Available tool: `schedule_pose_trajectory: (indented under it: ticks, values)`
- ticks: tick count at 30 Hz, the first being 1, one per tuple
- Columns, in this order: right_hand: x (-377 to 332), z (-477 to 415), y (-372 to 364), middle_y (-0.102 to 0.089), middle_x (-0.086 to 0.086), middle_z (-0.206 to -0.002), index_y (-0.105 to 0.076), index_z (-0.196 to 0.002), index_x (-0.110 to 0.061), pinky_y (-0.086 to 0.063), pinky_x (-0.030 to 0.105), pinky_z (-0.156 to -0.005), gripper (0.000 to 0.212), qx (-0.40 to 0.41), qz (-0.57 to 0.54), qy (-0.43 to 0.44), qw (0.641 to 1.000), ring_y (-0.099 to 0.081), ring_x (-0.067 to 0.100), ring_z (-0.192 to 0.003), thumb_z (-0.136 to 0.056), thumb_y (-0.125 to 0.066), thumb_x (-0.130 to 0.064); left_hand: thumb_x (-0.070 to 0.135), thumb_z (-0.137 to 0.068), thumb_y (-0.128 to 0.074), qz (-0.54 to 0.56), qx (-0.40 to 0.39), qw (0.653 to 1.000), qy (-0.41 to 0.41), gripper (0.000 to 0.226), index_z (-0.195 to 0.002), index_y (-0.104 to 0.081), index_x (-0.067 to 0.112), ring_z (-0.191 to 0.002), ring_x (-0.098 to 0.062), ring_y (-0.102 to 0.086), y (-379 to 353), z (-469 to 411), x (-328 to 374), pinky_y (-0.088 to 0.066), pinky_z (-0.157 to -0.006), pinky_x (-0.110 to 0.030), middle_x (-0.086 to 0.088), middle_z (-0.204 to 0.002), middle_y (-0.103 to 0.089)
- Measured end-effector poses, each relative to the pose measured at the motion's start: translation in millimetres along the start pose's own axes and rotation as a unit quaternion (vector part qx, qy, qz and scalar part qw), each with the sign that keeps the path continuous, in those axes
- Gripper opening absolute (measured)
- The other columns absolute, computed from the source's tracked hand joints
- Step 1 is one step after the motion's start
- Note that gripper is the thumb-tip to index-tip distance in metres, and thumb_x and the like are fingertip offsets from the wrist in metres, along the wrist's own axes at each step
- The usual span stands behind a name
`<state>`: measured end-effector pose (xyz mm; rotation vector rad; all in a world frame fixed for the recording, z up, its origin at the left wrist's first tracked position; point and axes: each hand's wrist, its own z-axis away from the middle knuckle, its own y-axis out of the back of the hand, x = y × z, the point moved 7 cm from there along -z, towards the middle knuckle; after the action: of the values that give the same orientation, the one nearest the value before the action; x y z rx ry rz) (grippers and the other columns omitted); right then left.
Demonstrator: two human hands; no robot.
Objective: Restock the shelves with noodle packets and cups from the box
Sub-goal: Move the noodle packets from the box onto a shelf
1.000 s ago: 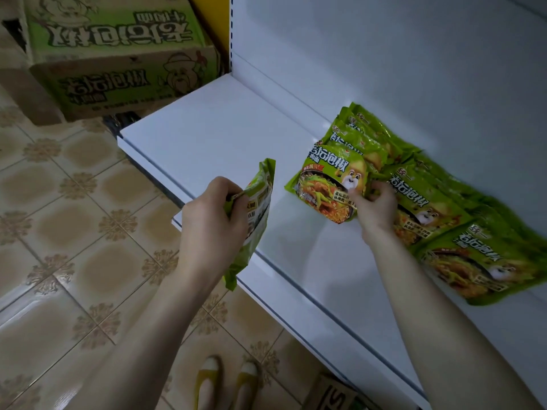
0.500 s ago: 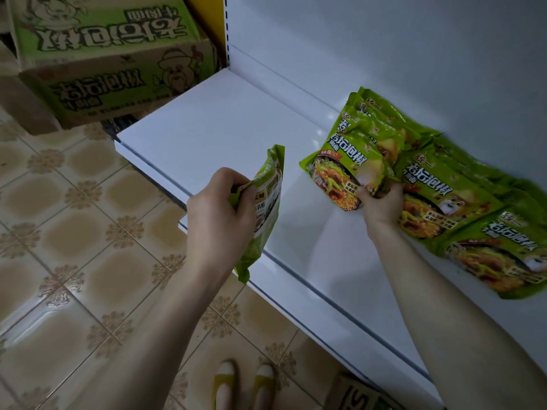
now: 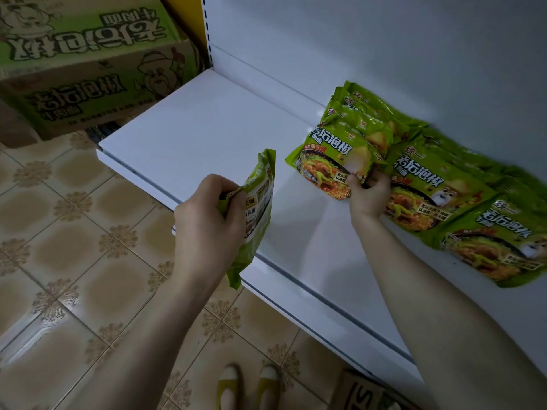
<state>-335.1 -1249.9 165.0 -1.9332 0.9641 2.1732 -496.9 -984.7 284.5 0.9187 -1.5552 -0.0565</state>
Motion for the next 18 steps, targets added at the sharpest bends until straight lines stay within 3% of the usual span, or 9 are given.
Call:
schedule_pose_trajectory:
  ticks: [3,12,18]
  values:
    - [2,1,2,-0.063,0.022,-0.112,-0.053,-0.113,0.007,-0.046,0.029,-0.079,0.041,-0.001,0.030,0.002,1.000,-0.061,0.031,-0.103,-0.080,-0.069,-0.011,0.007,-0.088,-0.058,0.005,-0.007,1.000,0.004,0.014,-0.083,-0.052,0.020,-0.065,0.005,-0.052,-3,0,1,-0.044,-0.059,-0.014,0.024,-0.071,-0.049]
    - [1,2,4,-0.064,0.020,-0.112,-0.056,-0.115,0.004,-0.045,0.029,-0.081,0.037,-0.036,0.038,-0.003,0.999,-0.061,0.029,-0.105,-0.082,-0.066,-0.009,0.007,-0.088,-0.058,0.010,-0.012,1.000,-0.011,0.006,-0.087,-0.058,0.012,-0.066,0.004,-0.052,-3,2,8,-0.047,-0.057,-0.022,0.024,-0.072,-0.049]
    - [-6,22,23,-0.064,0.020,-0.109,-0.057,-0.109,0.008,-0.046,0.027,-0.081,0.030,-0.032,0.000,-0.005,0.999,-0.060,0.026,-0.103,-0.085,-0.064,-0.008,0.007,-0.089,-0.056,0.013,-0.016,0.999,-0.024,0.014,-0.084,-0.052,0.019,-0.064,0.006,-0.050,-1,5,16,-0.044,-0.055,-0.014,0.023,-0.072,-0.049]
